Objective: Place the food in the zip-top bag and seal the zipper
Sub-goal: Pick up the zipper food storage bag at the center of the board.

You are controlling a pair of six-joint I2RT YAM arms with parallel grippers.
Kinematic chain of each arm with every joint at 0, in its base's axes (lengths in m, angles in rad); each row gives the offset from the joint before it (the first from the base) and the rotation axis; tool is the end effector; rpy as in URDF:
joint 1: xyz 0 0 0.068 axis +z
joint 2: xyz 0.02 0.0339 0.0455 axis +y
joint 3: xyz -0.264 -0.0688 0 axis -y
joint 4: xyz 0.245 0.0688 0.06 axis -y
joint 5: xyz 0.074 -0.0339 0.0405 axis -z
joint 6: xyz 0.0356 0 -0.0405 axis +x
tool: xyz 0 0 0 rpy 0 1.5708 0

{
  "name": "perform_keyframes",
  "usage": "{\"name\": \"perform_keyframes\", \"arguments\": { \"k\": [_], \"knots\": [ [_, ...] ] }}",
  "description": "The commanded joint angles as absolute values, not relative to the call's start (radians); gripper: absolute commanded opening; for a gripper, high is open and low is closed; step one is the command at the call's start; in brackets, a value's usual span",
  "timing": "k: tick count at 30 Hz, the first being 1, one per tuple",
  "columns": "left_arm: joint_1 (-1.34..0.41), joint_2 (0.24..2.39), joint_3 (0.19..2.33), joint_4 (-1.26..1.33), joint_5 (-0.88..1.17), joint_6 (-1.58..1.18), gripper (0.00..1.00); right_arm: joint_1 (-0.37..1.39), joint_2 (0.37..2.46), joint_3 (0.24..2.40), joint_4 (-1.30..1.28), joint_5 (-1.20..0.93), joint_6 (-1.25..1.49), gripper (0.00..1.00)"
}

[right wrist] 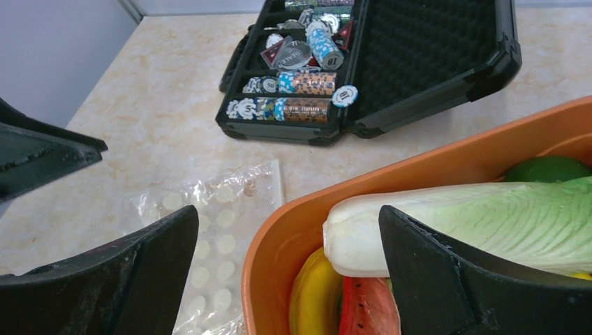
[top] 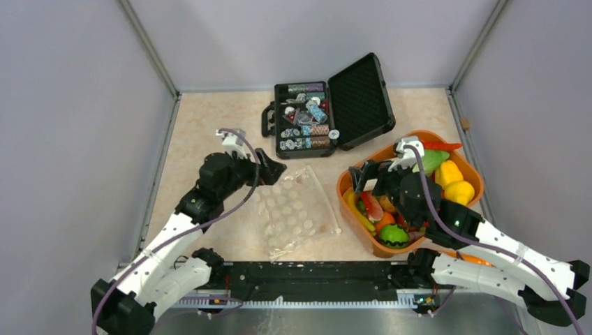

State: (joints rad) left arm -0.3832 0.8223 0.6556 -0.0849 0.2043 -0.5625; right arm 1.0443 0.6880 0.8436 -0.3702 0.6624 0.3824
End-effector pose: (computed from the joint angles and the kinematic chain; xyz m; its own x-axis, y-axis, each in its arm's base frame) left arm 0.1803 -0.0805 0.2984 -0.4878 -0.3664 -0.7924 0.3407 0.7557 -0.5592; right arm 0.0936 0.1174 0.3566 -0.2410 0.1709 -0.9554 -0.3124 0.9183 0.2431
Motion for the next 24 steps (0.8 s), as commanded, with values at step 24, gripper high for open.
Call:
{"name": "perform_keyframes", "arguments": {
  "k": [24],
  "knots": [
    [-0.718, 0.856, 0.425, -0.244, -0.365, -0.776, 0.99, 1.056, 1.218, 1.038, -0.26, 0.076, 0.368, 0.81]
  ]
}}
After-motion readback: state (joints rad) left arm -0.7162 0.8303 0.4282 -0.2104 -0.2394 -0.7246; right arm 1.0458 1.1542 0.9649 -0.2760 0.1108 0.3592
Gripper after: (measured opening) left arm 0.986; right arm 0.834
